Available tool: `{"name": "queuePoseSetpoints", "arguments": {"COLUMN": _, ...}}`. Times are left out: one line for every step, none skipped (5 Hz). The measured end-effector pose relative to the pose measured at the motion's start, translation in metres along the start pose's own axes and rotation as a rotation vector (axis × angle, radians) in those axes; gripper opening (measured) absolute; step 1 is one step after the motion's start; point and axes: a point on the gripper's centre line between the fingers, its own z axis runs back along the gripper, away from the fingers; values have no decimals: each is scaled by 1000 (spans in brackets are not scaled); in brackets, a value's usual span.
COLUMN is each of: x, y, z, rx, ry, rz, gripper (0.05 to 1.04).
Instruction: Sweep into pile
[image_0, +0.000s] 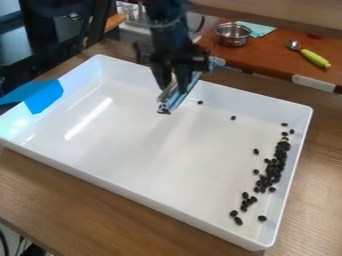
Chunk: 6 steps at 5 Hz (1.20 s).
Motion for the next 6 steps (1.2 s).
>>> {"name": "queuePoseSetpoints", "arguments": {"x": -2, "y": 13, "z": -9, "rx": 45, "ry": -32, "rz": -7, "gripper": 333}}
{"name": "queuePoseSetpoints", "arguments": {"x": -2, "y": 20, "z": -14, "rx": 78, "ry": -69, "rz": -18, "gripper": 333}}
{"name": "queuePoseSetpoints", "arguments": {"x": -5, "y": 22, "z": -25, "rx": 124, "ry": -64, "rz": -20, "gripper": 333}}
{"name": "queuePoseSetpoints", "arguments": {"x": -19, "y": 15, "z": -44, "rx": 170, "ry": 4, "rz": -31, "gripper": 333}}
{"name": "queuePoseSetpoints", "arguments": {"x": -15, "y": 7, "z": -52, "rx": 202, "ry": 21, "rz": -25, "gripper": 333}}
{"name": "queuePoseSetpoints", "arguments": {"x": -16, "y": 1, "z": -53, "rx": 207, "ry": 26, "rz": -38, "gripper": 333}}
